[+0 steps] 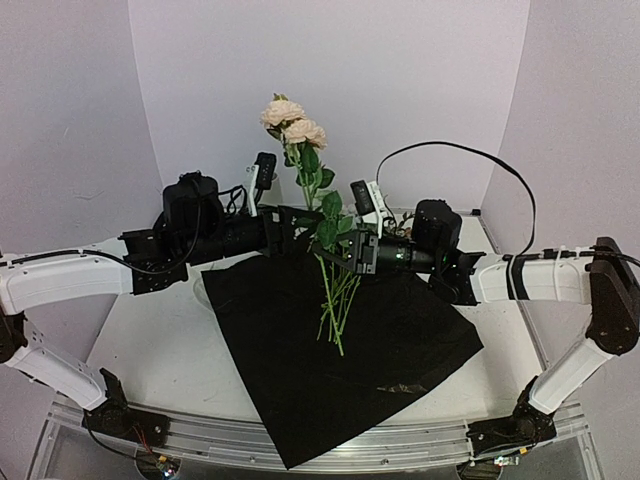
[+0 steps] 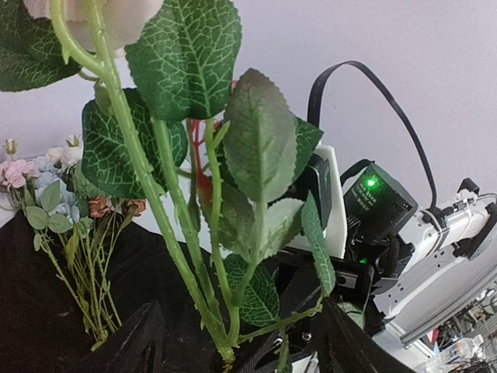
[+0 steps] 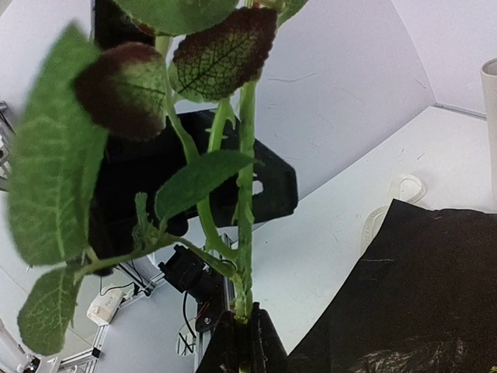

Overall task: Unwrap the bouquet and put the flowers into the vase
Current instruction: Pick up the fake flower from the wrapping paper.

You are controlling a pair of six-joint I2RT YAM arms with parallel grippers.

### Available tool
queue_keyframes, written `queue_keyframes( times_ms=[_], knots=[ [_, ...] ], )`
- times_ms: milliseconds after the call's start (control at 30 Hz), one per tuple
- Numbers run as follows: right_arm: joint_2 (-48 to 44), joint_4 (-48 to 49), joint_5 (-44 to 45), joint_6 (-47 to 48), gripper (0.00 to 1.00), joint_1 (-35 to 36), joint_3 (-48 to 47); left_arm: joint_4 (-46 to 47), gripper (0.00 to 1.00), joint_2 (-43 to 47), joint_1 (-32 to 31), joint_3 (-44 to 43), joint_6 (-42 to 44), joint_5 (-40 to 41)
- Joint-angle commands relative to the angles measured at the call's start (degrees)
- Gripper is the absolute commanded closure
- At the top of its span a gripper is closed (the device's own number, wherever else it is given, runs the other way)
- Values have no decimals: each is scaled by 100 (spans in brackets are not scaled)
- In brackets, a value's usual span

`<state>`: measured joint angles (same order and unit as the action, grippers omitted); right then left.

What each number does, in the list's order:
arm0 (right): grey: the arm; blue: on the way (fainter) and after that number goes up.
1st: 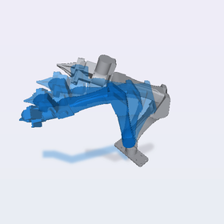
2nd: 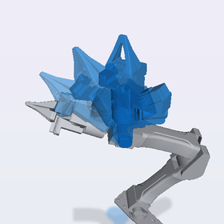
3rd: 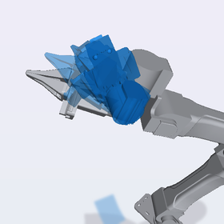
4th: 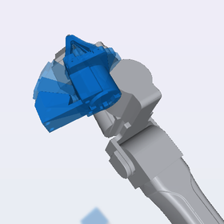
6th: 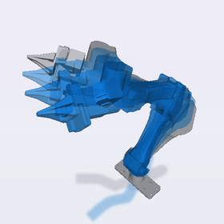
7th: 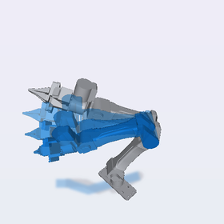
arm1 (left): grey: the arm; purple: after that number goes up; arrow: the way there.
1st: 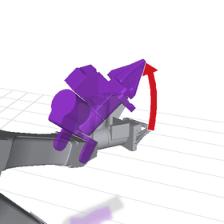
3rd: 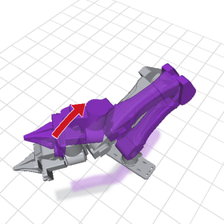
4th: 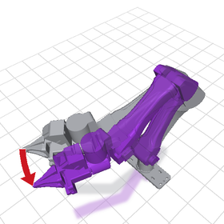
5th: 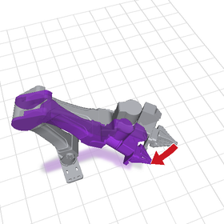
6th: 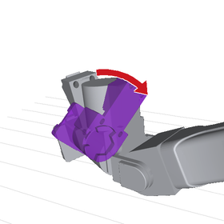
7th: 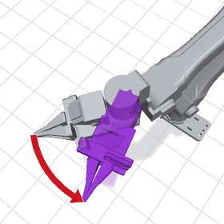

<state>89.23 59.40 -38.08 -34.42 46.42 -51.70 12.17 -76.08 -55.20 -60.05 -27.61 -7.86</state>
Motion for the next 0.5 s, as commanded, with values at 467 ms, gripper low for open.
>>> queue_keyframes(
  times_ms=[467],
  knots=[
    [-312, 265, -42, -253, 100, 39, -460, 277, 8, 1371, -8, 1059, 1392, -601]
  ],
)
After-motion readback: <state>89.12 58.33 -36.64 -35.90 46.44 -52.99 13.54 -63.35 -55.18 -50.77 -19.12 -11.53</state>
